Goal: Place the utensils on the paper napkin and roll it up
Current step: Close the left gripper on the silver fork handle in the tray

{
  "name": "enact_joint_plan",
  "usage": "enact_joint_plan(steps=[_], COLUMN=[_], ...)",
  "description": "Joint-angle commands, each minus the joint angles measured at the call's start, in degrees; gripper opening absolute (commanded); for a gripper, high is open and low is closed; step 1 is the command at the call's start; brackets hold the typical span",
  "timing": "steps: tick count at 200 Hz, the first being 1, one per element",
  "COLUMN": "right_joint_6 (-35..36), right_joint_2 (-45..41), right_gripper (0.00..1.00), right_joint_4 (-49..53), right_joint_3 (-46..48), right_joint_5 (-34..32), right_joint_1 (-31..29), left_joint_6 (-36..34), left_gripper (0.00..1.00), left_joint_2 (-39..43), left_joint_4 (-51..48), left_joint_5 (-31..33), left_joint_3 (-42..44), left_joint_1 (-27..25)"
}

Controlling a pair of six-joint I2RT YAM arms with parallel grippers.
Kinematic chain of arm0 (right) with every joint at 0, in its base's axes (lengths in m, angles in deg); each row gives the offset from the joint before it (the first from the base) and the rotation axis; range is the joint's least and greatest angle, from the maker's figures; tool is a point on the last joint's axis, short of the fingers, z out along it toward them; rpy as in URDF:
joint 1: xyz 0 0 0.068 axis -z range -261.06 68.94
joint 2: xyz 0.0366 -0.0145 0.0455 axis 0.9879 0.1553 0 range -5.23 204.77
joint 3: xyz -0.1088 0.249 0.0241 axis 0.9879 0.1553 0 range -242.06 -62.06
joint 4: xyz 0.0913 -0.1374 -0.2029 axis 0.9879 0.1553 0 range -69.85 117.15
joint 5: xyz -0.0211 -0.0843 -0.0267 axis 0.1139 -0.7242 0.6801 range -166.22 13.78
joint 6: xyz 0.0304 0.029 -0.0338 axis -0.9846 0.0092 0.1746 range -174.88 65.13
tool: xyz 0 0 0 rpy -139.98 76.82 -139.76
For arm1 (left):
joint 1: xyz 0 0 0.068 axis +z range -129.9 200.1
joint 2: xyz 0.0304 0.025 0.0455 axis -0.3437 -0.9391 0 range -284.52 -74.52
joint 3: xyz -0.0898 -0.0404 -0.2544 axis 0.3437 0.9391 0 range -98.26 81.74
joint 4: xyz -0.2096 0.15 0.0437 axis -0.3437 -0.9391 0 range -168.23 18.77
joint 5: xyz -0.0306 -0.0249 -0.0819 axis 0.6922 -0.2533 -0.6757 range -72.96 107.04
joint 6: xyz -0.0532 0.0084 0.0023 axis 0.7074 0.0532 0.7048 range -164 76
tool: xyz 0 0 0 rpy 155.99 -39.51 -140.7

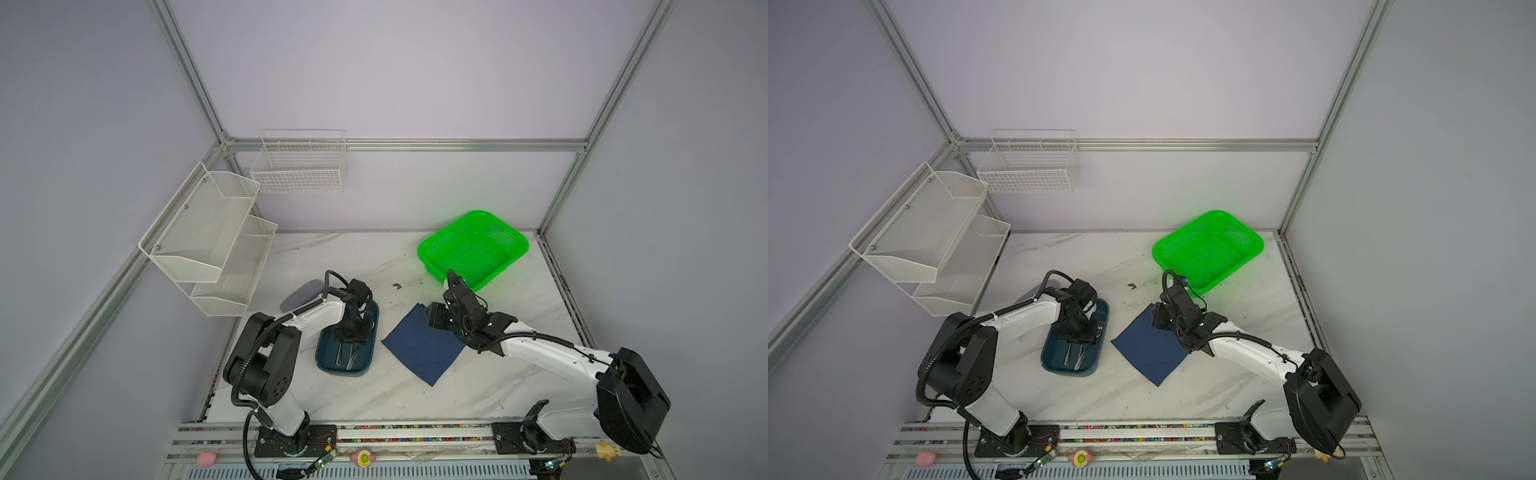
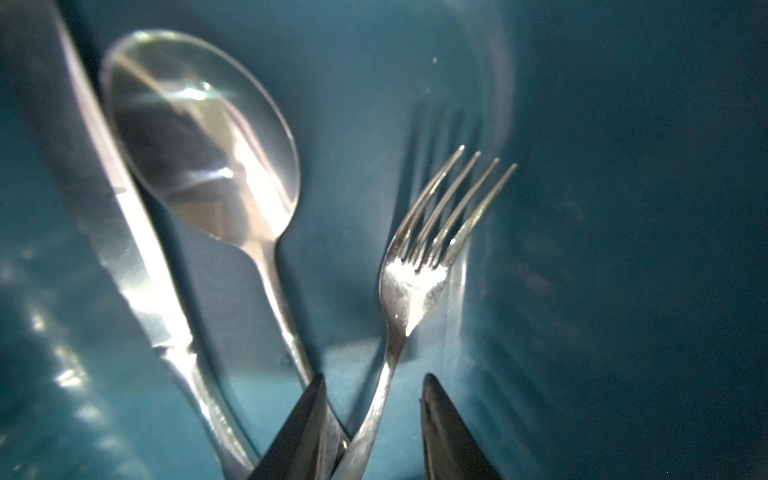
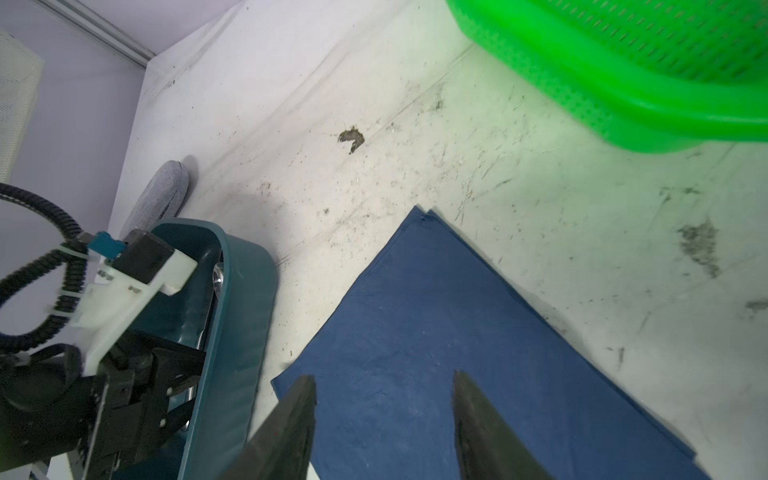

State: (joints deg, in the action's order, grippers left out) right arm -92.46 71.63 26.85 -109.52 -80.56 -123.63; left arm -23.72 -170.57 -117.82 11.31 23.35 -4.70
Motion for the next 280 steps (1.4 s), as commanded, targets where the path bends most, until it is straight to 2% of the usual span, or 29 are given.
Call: enact_joint_plan(steps=[1, 68, 96, 111, 152, 175, 191, 280], right_joint_6=[1.02, -3.70, -3.88, -3.86, -3.80, -3.94, -4.74, -4.54], right_joint_2=[-0.77, 5.08, 6.36, 6.46, 6.76, 7.25, 7.16, 8.46], right_gripper=[0.55, 0.55, 0.55, 0.55, 0.55, 0.55, 0.55, 0.55], right_joint_4=[1.07, -3.31, -3.34, -3.30, -3.29, -2.43, -0.36, -0.71], right_joint_3=[0.15, 1.77, 1.12, 1.05, 0.88, 0.41, -0.08, -0.61], right_joint_5=[-0.71, 7.61, 7.68, 7.68, 7.69, 7.42, 4.73, 5.38], right_joint_1=[0.12, 0.12, 0.12, 0.12, 0.12, 0.12, 0.14, 0.12], left_joint_6=[-1.23, -1.51, -0.90, -0.75, 0.23, 2.89, 4.36, 2.90], left_gripper=[0.35, 0.31, 0.29, 0.24, 0.22, 0.15, 0.11, 0.17], left_joint_2=[-1.01, -2.86, -3.53, -3.86, -4.56, -5.89, -6.45, -8.13], left_joint_4=[-0.52, -0.16, -0.25, 0.00, -0.01, -2.72, -2.86, -2.19], left_joint_5=[-0.41, -0.06, -0.23, 0.06, 2.00, 6.05, 6.17, 2.76], left_joint_3=[-4.73, -4.88, -3.56, -2.67, -1.12, -1.96, -1.90, -2.03], left_joint_1=[0.28, 0.30, 0.29, 0.29, 0.32, 0.36, 0.36, 0.37])
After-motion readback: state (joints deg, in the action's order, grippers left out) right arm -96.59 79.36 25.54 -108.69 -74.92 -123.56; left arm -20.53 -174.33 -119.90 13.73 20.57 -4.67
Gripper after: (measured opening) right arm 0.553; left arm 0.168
